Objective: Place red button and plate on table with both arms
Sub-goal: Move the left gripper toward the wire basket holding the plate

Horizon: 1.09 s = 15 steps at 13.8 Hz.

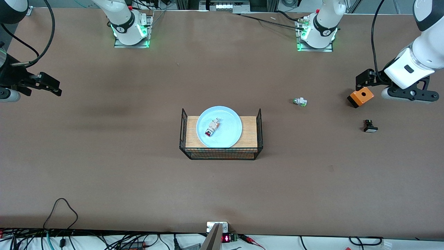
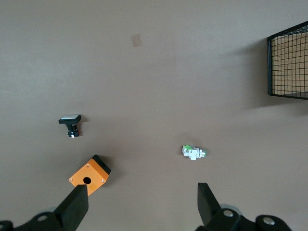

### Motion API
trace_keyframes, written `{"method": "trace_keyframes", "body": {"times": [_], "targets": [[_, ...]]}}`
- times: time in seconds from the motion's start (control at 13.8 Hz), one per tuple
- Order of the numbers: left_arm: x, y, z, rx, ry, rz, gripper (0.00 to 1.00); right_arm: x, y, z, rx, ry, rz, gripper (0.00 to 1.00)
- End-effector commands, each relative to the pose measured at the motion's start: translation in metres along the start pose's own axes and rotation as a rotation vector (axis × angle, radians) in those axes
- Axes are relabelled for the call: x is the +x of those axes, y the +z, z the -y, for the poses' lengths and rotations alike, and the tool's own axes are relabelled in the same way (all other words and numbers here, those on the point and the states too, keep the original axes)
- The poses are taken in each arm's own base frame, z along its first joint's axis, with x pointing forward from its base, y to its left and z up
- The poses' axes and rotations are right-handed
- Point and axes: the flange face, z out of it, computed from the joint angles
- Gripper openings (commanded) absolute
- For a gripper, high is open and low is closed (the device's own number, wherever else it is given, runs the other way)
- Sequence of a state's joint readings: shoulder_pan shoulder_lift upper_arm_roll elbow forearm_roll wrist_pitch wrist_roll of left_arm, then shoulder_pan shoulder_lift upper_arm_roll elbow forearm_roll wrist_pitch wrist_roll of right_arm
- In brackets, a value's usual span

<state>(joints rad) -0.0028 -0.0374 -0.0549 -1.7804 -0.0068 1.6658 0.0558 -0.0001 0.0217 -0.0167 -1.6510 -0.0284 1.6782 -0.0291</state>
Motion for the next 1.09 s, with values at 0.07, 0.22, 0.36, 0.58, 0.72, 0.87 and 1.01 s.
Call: {"method": "trace_keyframes", "body": {"times": [0.07,0.22,0.36,0.58,0.72,0.87,1.01], "targets": [[0.003,-0.007,-0.003,-0.009,0.026,0.006,1.0,-0.001,-0.006,0.001,0.002,-0.004,0.004,1.0],[0.004,-0.009,-0.004,-0.011,0.018,0.002,1.0,0.0,-0.006,0.002,0.002,-0.005,0.002,1.0],[0.009,-0.006,-0.006,-0.013,0.018,0.012,1.0,-0.001,-0.006,0.001,0.001,-0.004,0.002,1.0],[0.017,-0.008,-0.037,-0.047,0.069,0.05,1.0,0.0,-0.005,0.001,0.002,-0.002,0.004,1.0],[0.026,-0.017,-0.072,-0.081,0.124,0.089,1.0,0.0,-0.005,0.002,0.001,-0.002,0.004,1.0],[0.043,-0.006,-0.126,-0.079,0.166,0.113,1.0,0.0,-0.005,0.002,0.002,-0.002,0.004,1.0],[0.052,0.011,-0.203,-0.086,0.144,0.13,1.0,0.001,-0.003,0.002,0.002,-0.002,0.007,1.0]]}}
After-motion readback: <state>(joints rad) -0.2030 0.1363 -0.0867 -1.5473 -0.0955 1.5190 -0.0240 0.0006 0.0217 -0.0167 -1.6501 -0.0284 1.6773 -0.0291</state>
